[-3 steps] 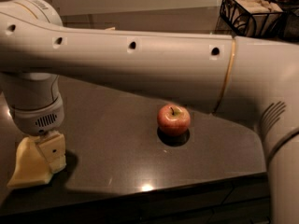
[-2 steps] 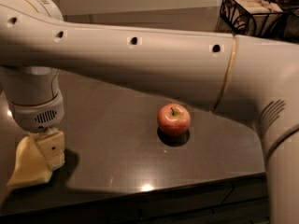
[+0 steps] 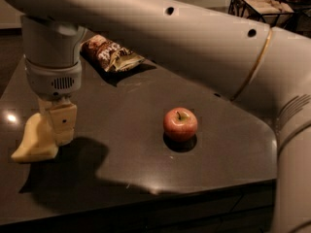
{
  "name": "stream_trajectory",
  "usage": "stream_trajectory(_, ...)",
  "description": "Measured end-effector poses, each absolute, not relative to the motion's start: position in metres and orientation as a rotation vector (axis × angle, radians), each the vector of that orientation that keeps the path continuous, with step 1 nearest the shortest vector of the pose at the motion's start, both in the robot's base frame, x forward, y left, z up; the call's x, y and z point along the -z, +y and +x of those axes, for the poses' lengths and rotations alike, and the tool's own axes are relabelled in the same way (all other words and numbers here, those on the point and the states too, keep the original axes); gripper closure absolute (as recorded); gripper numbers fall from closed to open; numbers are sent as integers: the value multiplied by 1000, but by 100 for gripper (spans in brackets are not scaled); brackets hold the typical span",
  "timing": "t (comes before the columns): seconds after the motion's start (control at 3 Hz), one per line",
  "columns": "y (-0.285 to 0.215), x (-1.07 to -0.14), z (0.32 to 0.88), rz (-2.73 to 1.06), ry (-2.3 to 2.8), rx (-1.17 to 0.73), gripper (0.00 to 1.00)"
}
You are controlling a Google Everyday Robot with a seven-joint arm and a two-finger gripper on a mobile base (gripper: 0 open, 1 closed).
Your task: Pick sponge
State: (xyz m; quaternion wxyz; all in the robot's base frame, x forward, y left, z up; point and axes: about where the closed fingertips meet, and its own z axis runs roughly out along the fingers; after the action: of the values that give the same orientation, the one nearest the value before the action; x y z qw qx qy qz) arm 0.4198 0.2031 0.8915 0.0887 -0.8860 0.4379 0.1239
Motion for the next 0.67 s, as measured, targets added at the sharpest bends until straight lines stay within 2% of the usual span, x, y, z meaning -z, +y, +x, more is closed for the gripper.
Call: stream_trajectory(0.67,185,-944,457,-2508,1339,-410,100)
